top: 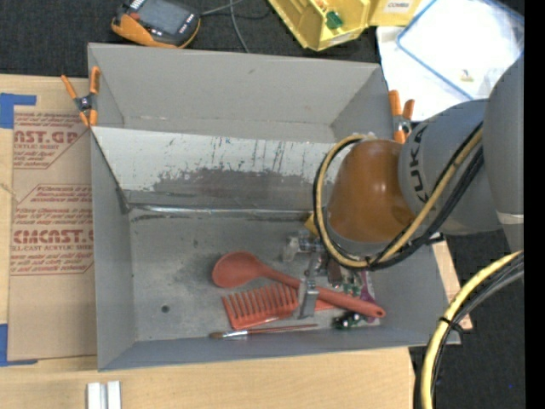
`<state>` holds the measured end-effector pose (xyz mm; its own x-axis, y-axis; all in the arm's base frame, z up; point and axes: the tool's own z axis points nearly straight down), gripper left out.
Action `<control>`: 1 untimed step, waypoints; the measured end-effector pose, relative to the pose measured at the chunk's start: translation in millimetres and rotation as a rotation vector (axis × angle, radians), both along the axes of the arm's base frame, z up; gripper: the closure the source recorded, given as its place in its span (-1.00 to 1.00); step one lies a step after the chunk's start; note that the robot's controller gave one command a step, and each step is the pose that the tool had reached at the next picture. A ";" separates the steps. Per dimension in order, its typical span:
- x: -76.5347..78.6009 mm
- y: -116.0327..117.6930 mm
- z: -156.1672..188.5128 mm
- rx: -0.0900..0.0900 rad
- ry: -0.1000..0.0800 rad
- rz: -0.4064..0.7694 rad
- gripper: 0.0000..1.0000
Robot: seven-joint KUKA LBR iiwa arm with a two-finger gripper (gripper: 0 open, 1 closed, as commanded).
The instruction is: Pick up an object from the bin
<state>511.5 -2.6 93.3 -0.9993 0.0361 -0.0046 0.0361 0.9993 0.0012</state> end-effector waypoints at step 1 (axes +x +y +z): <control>8.1 55.6 50.5 -0.002 -0.010 0.034 -1.00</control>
Offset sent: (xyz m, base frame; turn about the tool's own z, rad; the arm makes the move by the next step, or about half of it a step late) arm -0.0176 0.0603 0.0067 0.1149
